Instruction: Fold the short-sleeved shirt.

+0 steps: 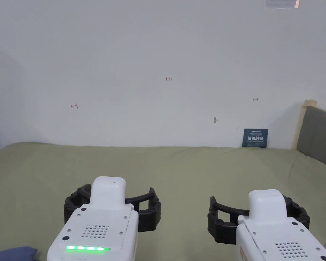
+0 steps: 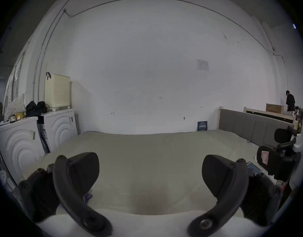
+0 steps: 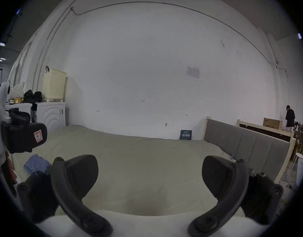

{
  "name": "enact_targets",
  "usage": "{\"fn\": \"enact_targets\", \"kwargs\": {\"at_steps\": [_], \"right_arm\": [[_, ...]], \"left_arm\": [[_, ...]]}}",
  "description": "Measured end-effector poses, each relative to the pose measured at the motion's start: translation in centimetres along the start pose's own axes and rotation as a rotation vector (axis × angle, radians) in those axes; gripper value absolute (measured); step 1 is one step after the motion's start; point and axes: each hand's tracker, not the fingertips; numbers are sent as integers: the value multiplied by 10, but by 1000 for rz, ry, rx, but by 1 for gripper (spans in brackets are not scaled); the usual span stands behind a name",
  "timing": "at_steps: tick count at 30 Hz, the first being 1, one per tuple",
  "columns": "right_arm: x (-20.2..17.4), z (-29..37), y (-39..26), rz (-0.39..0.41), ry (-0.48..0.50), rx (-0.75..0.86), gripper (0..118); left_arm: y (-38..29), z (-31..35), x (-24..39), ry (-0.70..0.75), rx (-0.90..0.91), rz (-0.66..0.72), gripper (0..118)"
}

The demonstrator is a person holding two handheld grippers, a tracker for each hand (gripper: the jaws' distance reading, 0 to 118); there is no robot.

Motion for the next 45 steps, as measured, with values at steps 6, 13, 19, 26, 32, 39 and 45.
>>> {"fn": "enact_targets", "kwargs": {"at_steps": [6, 13, 19, 26, 32, 39, 45], "right_arm": [[0, 1, 3, -18, -3, 7, 118], [4, -2, 5, -34, 6, -6, 118], [1, -4, 8, -32, 25, -19, 118], [3, -8, 10, -35, 41, -31, 118], [3, -10, 9, -49, 49, -48, 118], [5, -9, 7, -53, 53, -61, 118], [6, -9, 11, -62, 60, -56, 118]], "left_arm": [[3, -5, -1, 43, -23, -35, 118], [15, -9, 9, 142, -103, -45, 118], [13, -13, 0, 22, -122, 21, 118], [9, -12, 4, 46, -151, -57, 118], [17, -8, -1, -17, -149, -16, 118], [19, -8, -1, 39, -117, -13, 118], [22, -5, -7, 41, -125, 62, 118]]}}
